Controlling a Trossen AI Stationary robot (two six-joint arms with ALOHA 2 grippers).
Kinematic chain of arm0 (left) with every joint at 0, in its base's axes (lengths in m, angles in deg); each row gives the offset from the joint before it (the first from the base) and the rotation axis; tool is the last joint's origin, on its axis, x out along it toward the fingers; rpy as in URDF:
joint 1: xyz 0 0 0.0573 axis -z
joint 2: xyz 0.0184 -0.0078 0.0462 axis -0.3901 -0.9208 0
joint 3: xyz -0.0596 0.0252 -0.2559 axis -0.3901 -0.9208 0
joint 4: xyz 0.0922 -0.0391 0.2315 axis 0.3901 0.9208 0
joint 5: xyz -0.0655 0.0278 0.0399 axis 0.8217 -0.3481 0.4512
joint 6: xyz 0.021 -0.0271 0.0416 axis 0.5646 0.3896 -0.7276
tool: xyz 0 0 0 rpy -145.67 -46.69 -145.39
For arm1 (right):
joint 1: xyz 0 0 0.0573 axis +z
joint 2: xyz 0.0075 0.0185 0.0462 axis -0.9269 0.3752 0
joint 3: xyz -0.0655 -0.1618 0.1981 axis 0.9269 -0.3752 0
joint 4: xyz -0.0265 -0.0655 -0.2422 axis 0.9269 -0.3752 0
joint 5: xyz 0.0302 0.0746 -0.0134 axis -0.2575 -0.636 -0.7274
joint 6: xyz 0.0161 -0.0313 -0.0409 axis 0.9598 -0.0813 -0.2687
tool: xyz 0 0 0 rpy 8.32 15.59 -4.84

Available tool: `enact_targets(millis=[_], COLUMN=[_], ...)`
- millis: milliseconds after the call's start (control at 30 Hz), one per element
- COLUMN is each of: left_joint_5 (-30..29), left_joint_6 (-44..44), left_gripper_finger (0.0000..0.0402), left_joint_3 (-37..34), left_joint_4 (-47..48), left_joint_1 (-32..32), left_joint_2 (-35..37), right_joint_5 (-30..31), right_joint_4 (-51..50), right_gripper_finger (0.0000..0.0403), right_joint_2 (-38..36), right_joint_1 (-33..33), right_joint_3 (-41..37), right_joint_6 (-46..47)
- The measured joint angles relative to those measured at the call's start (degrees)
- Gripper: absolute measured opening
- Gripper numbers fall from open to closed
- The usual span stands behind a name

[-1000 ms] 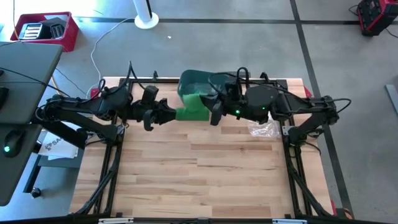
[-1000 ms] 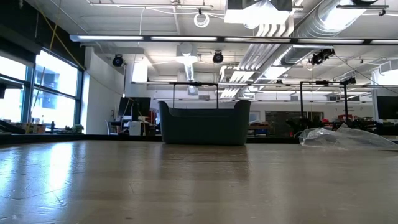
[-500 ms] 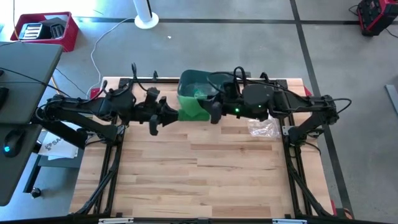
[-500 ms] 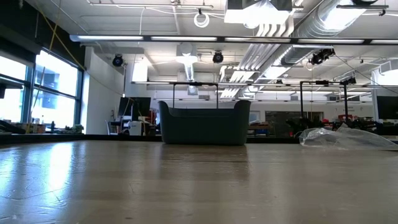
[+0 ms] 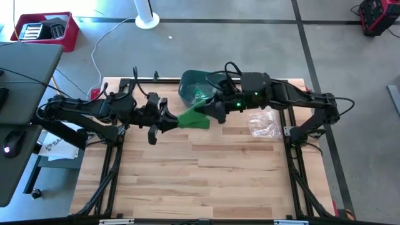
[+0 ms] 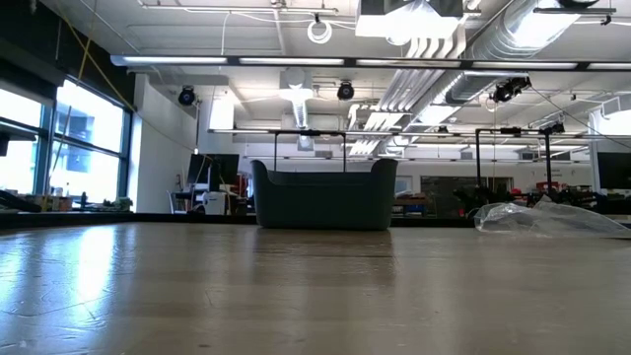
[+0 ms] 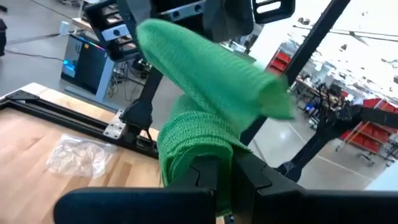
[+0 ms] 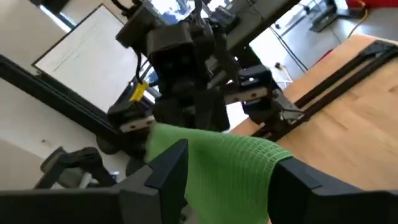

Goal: Roll bandage
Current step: Roll the green bandage

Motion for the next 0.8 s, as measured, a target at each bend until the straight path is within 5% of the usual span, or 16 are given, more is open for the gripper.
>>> enact_targets(millis=[100, 333, 500, 633, 800], left_joint_5=[-0.33, -0.6, -0.42, -0.47, -0.49], left_joint_6=[0.65, 18.78, 25.52, 25.48, 22.83], left_gripper_finger=[0.0008, 0.0008, 0.0008, 0.0008, 0.0008], left_joint_3=[0.0, 0.0, 0.0, 0.0, 0.0], left_joint_4=[-0.28, -0.25, -0.33, -0.32, -1.34], left_joint_1=[-0.03, -0.35, -0.35, -0.35, -0.63], left_joint_2=[0.18, 0.24, 0.24, 0.24, 0.24], right_joint_5=[0.35, 17.29, 20.86, 20.83, 7.9], right_joint_4=[-3.53, -9.93, -11.21, -11.44, -9.99], right_gripper_finger=[0.0169, 0.0165, 0.0165, 0.0165, 0.0165], right_joint_2=[-0.43, -1.18, -2.81, -5.8, -7.08], right_joint_1=[-0.65, -0.3, -0.3, -0.48, -0.37], right_joint_3=[0.02, 0.02, 0.02, 0.04, 0.04], right_joint_6=[0.97, 5.67, 2.93, -1.41, -6.16])
